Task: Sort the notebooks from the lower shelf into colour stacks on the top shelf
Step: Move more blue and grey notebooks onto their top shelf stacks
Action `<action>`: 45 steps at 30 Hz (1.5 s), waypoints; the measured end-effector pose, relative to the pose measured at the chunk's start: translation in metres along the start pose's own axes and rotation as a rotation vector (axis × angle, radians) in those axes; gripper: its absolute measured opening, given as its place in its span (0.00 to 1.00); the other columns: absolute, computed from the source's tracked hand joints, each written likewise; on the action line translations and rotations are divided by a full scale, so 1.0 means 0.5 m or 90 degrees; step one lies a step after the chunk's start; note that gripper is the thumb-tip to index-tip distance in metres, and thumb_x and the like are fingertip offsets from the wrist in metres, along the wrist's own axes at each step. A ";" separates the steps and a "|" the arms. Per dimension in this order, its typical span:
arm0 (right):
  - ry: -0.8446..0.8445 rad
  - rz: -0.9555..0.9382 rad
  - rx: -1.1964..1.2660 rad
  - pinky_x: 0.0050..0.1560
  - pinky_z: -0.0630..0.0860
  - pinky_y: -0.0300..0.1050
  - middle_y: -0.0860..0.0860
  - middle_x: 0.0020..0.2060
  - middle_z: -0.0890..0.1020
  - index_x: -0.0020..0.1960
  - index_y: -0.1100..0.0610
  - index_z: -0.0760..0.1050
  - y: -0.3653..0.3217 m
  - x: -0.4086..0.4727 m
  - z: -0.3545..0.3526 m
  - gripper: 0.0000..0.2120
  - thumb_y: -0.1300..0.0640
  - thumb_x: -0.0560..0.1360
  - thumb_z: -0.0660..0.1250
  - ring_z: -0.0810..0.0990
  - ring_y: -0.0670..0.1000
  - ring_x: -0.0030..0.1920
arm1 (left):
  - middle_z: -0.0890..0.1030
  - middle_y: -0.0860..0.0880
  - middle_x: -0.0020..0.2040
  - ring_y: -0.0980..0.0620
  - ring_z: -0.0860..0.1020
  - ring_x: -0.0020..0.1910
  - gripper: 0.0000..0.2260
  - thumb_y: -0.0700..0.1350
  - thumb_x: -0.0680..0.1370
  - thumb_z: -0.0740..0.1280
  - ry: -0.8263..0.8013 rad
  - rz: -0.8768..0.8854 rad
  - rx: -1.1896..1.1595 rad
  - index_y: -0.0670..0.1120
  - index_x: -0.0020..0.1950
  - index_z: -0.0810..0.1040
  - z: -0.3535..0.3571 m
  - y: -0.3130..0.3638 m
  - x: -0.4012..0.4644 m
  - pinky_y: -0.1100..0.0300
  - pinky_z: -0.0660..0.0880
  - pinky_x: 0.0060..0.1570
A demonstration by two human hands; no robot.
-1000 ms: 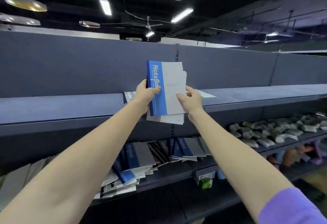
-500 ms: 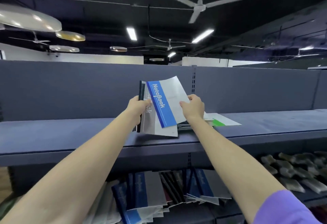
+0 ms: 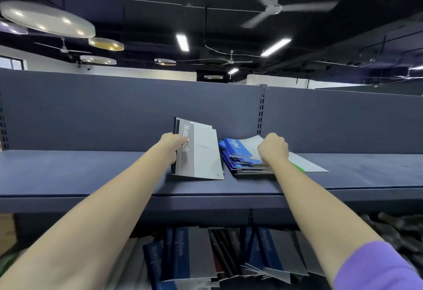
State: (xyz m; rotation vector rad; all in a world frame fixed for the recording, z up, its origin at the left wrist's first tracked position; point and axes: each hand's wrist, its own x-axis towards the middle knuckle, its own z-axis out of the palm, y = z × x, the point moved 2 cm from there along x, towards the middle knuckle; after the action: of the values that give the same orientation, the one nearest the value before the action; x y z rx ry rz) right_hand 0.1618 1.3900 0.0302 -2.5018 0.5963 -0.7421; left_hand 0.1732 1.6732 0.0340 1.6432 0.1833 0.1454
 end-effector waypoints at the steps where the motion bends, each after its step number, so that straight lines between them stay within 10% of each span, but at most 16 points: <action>1: -0.001 -0.005 -0.041 0.59 0.73 0.53 0.61 0.62 0.74 0.60 0.60 0.73 -0.003 -0.001 0.003 0.12 0.63 0.77 0.60 0.72 0.62 0.62 | 0.69 0.50 0.40 0.53 0.67 0.36 0.07 0.42 0.81 0.67 -0.012 -0.007 -0.002 0.44 0.55 0.71 0.000 -0.004 0.009 0.59 0.66 0.44; 7: 0.026 -0.066 -0.246 0.60 0.67 0.51 0.56 0.64 0.73 0.64 0.54 0.73 -0.038 -0.013 -0.001 0.15 0.59 0.77 0.61 0.70 0.59 0.64 | 0.74 0.50 0.46 0.54 0.69 0.37 0.15 0.43 0.80 0.68 -0.035 -0.020 -0.023 0.42 0.66 0.74 0.001 -0.017 0.017 0.59 0.64 0.33; 12: -0.020 -0.206 -0.113 0.55 0.70 0.50 0.57 0.54 0.82 0.56 0.55 0.78 -0.112 -0.054 0.036 0.12 0.59 0.77 0.59 0.76 0.61 0.58 | 0.78 0.47 0.61 0.50 0.73 0.50 0.16 0.41 0.79 0.69 -0.043 -0.008 -0.075 0.43 0.66 0.73 -0.013 -0.033 0.030 0.60 0.67 0.50; 17: -0.098 -0.321 -0.089 0.55 0.69 0.51 0.55 0.49 0.83 0.51 0.57 0.75 -0.197 -0.120 0.060 0.11 0.51 0.79 0.58 0.78 0.60 0.53 | 0.78 0.48 0.52 0.52 0.75 0.45 0.14 0.41 0.78 0.71 -0.049 0.021 -0.083 0.41 0.62 0.75 -0.037 -0.037 0.026 0.61 0.69 0.41; 24: -0.099 -0.254 0.069 0.46 0.69 0.49 0.58 0.55 0.78 0.60 0.62 0.70 -0.230 -0.185 0.113 0.19 0.48 0.79 0.64 0.77 0.61 0.55 | 0.74 0.48 0.68 0.47 0.71 0.67 0.29 0.45 0.76 0.74 -0.031 0.013 -0.099 0.43 0.75 0.67 -0.109 -0.053 0.034 0.53 0.67 0.64; 28: -0.107 -0.164 0.204 0.34 0.65 0.46 0.54 0.41 0.76 0.47 0.59 0.71 -0.239 -0.193 0.133 0.11 0.52 0.75 0.68 0.74 0.59 0.44 | 0.67 0.46 0.75 0.44 0.64 0.74 0.32 0.45 0.79 0.71 -0.029 -0.004 -0.091 0.44 0.78 0.61 -0.129 -0.060 0.038 0.46 0.61 0.71; 33: -0.116 -0.084 0.237 0.34 0.65 0.44 0.51 0.38 0.75 0.45 0.57 0.71 -0.234 -0.187 0.136 0.07 0.58 0.73 0.69 0.73 0.55 0.41 | 0.76 0.45 0.58 0.45 0.74 0.54 0.15 0.41 0.79 0.68 -0.003 0.027 -0.018 0.40 0.65 0.72 -0.159 -0.078 0.052 0.52 0.72 0.58; 38: -0.109 -0.068 0.208 0.33 0.65 0.43 0.55 0.51 0.80 0.56 0.61 0.74 -0.235 -0.177 0.158 0.09 0.62 0.75 0.65 0.75 0.57 0.47 | 0.81 0.41 0.56 0.40 0.81 0.54 0.13 0.35 0.77 0.68 -0.020 0.062 -0.059 0.41 0.60 0.73 -0.169 -0.100 0.055 0.40 0.78 0.57; 45: -0.070 -0.054 0.150 0.45 0.70 0.48 0.61 0.59 0.77 0.60 0.64 0.71 -0.228 -0.166 0.163 0.12 0.67 0.77 0.60 0.76 0.62 0.57 | 0.78 0.46 0.50 0.43 0.79 0.49 0.13 0.34 0.75 0.66 0.049 0.126 -0.099 0.43 0.58 0.70 -0.184 -0.092 0.070 0.51 0.77 0.44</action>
State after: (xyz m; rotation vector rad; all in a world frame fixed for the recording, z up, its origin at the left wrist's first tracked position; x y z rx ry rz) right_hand 0.1778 1.5489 -0.0020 -2.3416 0.3441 -0.6588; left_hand 0.1874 1.7735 -0.0051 1.5002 0.0656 0.3652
